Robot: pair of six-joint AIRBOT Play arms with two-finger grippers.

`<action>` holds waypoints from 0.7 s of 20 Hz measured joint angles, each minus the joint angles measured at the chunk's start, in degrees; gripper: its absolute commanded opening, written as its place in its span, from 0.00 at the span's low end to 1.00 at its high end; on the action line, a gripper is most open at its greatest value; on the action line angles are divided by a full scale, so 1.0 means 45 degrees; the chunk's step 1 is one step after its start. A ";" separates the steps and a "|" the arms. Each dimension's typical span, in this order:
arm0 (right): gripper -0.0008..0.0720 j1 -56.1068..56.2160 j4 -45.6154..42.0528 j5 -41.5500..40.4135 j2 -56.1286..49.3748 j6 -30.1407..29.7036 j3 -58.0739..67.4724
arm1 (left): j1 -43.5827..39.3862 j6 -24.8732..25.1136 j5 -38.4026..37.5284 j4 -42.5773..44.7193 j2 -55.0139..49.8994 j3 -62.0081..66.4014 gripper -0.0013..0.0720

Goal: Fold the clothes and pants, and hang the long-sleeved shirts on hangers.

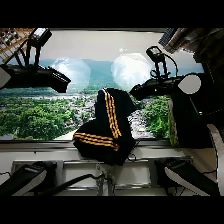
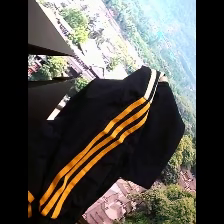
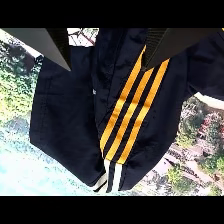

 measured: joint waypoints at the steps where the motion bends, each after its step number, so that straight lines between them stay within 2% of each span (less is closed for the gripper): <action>1: 0.70 0.0000 -0.0005 0.0005 0.0000 0.0000 0.0000 | 0.0000 0.0005 -0.0005 0.0000 0.0000 0.0000 0.23; 14: 0.70 0.0000 -0.0005 0.0005 0.0000 0.0000 0.0000 | -0.0005 0.0000 0.0379 -0.0039 -0.0010 0.0005 0.23</action>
